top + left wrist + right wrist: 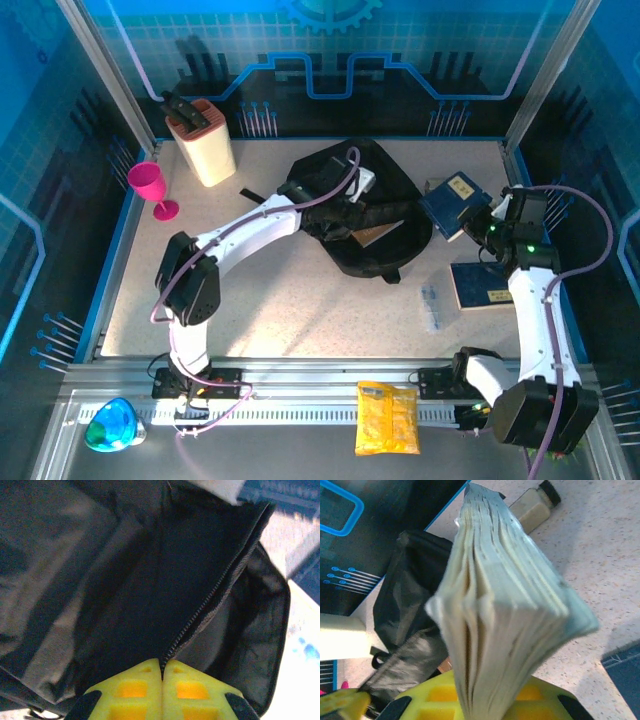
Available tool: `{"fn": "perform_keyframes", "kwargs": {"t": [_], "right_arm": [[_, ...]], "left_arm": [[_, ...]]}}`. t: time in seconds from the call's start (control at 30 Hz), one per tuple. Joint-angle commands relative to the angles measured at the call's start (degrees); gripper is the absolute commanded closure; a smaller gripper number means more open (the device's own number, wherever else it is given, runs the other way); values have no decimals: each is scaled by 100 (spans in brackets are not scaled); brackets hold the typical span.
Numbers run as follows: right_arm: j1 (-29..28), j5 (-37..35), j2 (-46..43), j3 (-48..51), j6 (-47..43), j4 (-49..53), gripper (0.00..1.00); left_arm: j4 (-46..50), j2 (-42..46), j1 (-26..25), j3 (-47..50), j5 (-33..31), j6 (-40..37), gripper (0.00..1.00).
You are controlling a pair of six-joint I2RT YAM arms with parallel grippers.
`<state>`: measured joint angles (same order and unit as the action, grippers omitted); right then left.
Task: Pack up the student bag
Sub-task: Open the student bag at the center of the table, then place the book in the student bag.
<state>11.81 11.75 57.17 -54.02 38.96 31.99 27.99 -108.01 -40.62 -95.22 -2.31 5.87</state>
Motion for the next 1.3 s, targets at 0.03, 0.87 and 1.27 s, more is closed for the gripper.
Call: {"fn": "perform_keyframes", "kwargs": {"t": [0.03, 0.87, 1.27], "right_arm": [[72, -158, -427, -85, 6, 650, 88], [-2388, 242, 695, 1067, 2895, -2369, 87], [-2710, -316, 3045, 626, 3146, -3556, 85]], "left_arm": [[-862, 491, 22, 184, -685, 663, 96], [-2102, 1117, 22, 939, 106, 297, 96], [-2052, 1271, 20, 1102, 178, 337, 95]]}}
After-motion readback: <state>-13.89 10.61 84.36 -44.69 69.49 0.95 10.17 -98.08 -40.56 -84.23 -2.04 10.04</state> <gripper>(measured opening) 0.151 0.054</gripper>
